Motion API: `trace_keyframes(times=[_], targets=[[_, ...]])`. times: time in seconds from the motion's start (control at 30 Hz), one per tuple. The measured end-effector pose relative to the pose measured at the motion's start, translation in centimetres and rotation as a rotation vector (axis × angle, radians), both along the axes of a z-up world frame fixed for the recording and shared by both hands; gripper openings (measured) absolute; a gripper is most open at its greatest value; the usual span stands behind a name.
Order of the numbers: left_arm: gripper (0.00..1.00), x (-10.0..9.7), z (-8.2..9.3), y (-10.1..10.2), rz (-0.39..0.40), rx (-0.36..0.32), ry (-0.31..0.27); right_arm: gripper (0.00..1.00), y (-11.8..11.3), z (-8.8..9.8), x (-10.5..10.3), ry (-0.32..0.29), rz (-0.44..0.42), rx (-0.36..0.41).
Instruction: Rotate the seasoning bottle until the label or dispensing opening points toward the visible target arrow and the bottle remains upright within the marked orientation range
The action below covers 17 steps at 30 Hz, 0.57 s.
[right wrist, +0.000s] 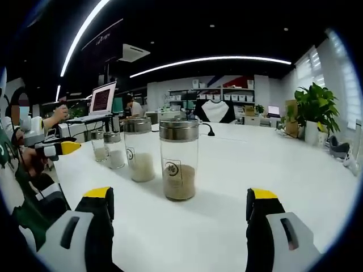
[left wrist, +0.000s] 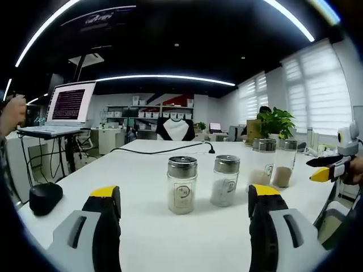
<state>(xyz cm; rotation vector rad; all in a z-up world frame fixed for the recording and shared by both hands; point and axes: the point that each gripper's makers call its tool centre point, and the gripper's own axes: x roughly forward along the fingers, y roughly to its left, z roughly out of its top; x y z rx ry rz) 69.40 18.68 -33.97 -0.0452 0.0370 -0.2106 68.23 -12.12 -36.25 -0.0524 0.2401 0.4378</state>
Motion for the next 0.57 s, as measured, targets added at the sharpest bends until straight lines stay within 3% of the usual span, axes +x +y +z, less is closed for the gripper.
trace_keyframes(times=[0.57], targets=[[0.97, -0.06, 0.18, -0.03, 0.000, 0.005, 0.001, 0.99, 0.03, 0.08, 0.05, 0.004, -0.004, 0.002]])
